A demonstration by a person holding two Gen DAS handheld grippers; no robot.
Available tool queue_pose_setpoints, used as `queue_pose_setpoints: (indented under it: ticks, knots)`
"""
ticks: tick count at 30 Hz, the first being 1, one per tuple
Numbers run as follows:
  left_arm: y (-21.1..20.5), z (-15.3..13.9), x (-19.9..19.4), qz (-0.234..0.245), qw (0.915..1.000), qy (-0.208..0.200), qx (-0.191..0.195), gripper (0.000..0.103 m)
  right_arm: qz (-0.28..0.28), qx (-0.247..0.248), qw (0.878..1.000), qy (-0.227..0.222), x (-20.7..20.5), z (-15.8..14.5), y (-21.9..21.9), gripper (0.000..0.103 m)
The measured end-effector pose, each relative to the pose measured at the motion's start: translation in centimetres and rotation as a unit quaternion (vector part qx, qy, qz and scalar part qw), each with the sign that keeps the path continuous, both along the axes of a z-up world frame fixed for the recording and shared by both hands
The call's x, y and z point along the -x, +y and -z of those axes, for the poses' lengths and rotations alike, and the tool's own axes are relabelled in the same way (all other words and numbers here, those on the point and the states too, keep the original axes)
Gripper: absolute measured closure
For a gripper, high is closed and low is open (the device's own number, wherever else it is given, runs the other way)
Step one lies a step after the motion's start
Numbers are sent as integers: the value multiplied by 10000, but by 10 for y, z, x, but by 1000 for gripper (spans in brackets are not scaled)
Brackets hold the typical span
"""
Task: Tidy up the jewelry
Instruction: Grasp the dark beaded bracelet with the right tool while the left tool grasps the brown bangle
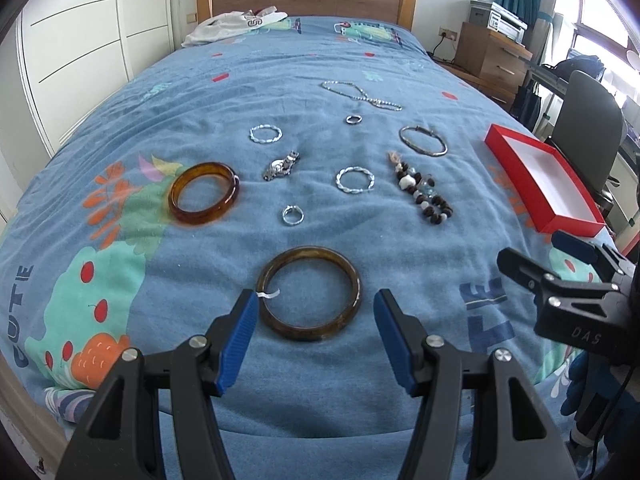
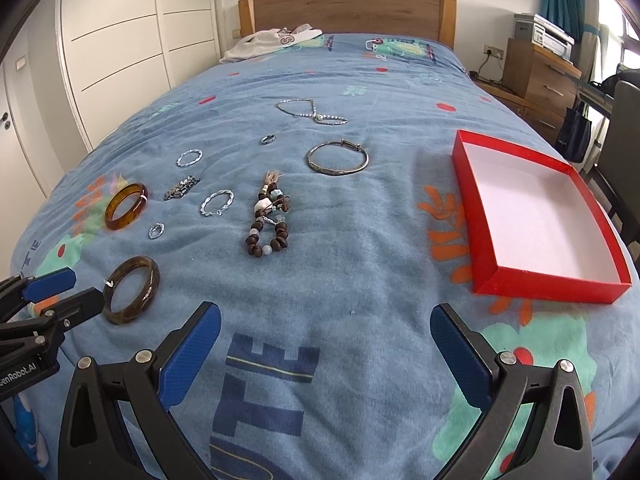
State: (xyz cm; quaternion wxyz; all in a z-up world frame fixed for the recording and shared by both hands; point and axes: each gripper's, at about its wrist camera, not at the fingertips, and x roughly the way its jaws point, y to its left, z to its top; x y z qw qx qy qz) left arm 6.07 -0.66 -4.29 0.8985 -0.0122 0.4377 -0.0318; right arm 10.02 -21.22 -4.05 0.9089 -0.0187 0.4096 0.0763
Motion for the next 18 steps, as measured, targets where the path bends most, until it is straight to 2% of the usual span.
queue_pose_setpoints:
  ticks: [11,18]
  knots:
    - [24,19,-1,-168,9984,376,393,45,-347,-52,9994,41,-14,3,10,1]
    - [12,16,-7,136,9981,342,492,45,-516,-190,9984,124,-24,8,15,1]
